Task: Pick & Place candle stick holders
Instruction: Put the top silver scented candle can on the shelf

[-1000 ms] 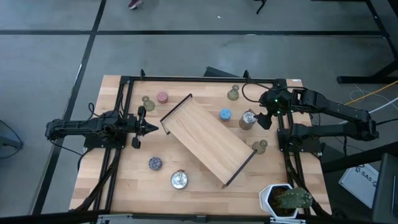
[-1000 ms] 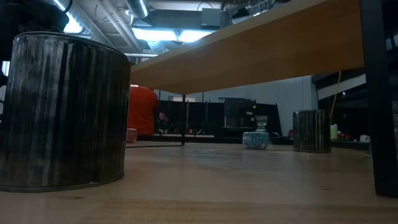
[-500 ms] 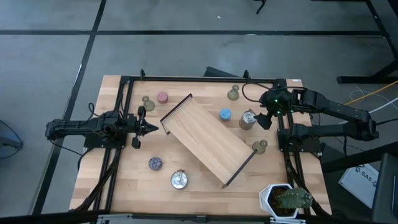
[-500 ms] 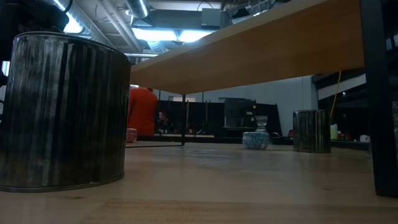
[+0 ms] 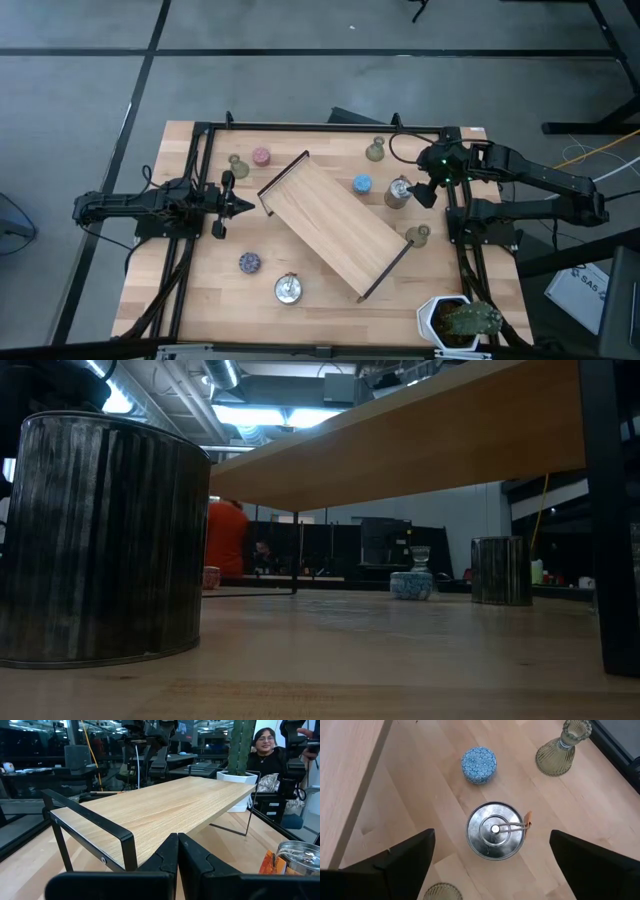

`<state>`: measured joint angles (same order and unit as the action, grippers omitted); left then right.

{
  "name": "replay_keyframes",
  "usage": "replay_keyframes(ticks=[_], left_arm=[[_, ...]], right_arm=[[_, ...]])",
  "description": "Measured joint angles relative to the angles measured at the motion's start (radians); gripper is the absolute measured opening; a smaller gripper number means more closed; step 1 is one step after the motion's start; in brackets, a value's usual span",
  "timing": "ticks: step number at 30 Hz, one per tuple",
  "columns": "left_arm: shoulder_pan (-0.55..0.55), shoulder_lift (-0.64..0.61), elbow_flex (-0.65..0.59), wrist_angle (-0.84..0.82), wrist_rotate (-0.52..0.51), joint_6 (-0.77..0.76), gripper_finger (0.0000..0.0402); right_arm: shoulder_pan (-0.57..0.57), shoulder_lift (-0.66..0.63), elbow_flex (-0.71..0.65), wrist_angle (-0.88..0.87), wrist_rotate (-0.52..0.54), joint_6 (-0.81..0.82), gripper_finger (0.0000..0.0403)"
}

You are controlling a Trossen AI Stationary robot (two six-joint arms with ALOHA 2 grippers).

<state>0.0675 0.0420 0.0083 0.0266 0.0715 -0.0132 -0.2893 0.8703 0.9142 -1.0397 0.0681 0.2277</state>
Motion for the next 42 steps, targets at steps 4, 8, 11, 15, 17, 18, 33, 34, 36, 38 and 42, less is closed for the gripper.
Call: replay_keyframes(ticks=[4,8,11,15,17,18,33,34,36,38,42], left_arm=[[0.000,0.000,0.000,0.000,0.000,0.000,0.0004],[0.000,0.000,0.000,0.000,0.000,0.000,0.0004],[0.000,0.000,0.000,0.000,0.000,0.000,0.0004],[0.000,0.000,0.000,0.000,0.000,0.000,0.0004],[0.000,0.000,0.000,0.000,0.000,0.000,0.0004],[0.000,0.000,0.000,0.000,0.000,0.000,0.0004],[0.000,0.000,0.000,0.000,0.000,0.000,0.0004],[0.000,0.000,0.000,0.000,0.000,0.000,0.0004],[0.000,0.000,0.000,0.000,0.000,0.000,0.0004],[0.000,0.000,0.000,0.000,0.000,0.000,0.0004],[0.000,0.000,0.000,0.000,0.000,0.000,0.0004]], right_arm=[[0.000,0.000,0.000,0.007,0.000,-0.005,0.0399],[0.000,0.011,0.000,0.011,-0.019,-0.023,0.0399],[0.000,0.035,0.000,0.012,-0.027,-0.027,0.0399],[0.000,0.073,0.000,0.011,-0.027,-0.032,0.0399],[0.000,0.099,0.000,0.011,-0.027,-0.034,0.0399],[0.000,0.112,0.000,0.011,-0.027,-0.034,0.0399],[0.000,0.252,0.001,0.003,-0.023,-0.034,0.0400],[0.000,0.262,0.001,0.003,-0.027,-0.034,0.0400],[0.000,0.283,0.001,0.003,-0.027,-0.030,0.0400],[-0.002,0.300,0.001,0.004,-0.027,-0.030,0.0400],[-0.014,0.322,0.001,0.003,-0.027,-0.034,0.0400]])
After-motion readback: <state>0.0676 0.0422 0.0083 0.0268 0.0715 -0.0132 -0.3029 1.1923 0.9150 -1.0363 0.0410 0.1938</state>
